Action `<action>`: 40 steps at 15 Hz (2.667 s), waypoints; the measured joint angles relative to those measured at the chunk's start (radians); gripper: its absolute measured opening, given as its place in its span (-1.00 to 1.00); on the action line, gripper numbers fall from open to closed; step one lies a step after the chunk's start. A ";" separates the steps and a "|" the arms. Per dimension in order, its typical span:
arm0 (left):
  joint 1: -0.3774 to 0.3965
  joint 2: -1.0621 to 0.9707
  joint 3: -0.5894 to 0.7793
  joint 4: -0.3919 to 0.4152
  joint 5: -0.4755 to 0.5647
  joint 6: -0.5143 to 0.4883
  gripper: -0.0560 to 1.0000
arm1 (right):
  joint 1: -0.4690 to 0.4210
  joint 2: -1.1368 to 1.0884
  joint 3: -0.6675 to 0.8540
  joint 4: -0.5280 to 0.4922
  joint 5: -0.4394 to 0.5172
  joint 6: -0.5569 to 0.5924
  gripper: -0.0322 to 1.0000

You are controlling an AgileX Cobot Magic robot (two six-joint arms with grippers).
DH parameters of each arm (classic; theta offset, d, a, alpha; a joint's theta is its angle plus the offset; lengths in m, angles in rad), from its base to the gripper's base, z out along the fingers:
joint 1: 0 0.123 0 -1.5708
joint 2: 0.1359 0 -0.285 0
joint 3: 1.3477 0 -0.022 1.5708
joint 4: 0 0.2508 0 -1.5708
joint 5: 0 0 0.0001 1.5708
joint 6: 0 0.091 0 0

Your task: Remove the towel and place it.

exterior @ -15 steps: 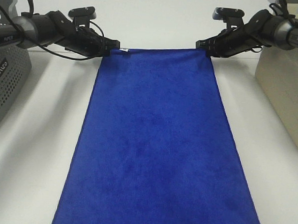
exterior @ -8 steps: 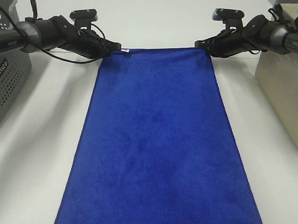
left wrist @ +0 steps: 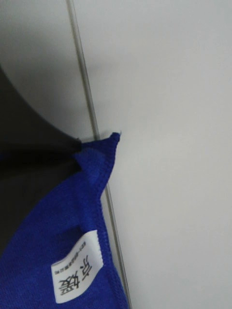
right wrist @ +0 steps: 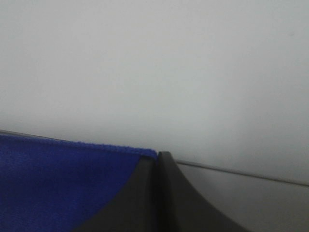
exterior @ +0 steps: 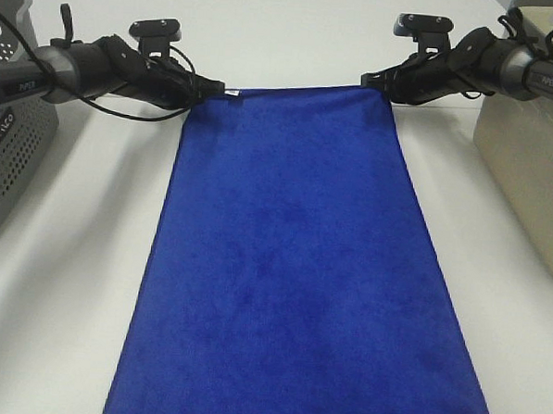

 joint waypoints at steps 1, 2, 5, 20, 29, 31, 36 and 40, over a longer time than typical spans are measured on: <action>0.000 0.000 0.000 0.000 -0.008 0.000 -0.89 | 0.001 0.001 0.000 0.001 0.000 0.000 -0.90; 0.000 0.000 0.000 0.000 -0.010 0.000 -0.89 | 0.001 0.007 0.000 0.001 -0.001 0.000 -0.90; 0.000 0.000 0.000 -0.001 -0.011 0.000 -0.89 | 0.001 0.033 0.000 0.009 -0.006 -0.001 -0.90; 0.005 -0.038 0.000 0.014 -0.026 -0.001 0.29 | -0.007 -0.050 0.000 0.015 0.052 -0.001 0.26; 0.005 -0.272 0.000 0.231 0.478 -0.136 0.30 | -0.007 -0.305 0.000 -0.003 0.566 0.020 0.26; 0.005 -0.357 0.000 0.312 0.700 -0.224 0.30 | -0.007 -0.376 0.000 -0.040 0.734 0.091 0.26; 0.005 -0.548 0.000 0.505 0.944 -0.385 0.52 | -0.007 -0.561 0.000 -0.233 0.907 0.384 0.42; 0.048 -0.682 0.000 0.615 0.947 -0.488 0.43 | -0.011 -0.729 0.013 -0.351 0.911 0.460 0.47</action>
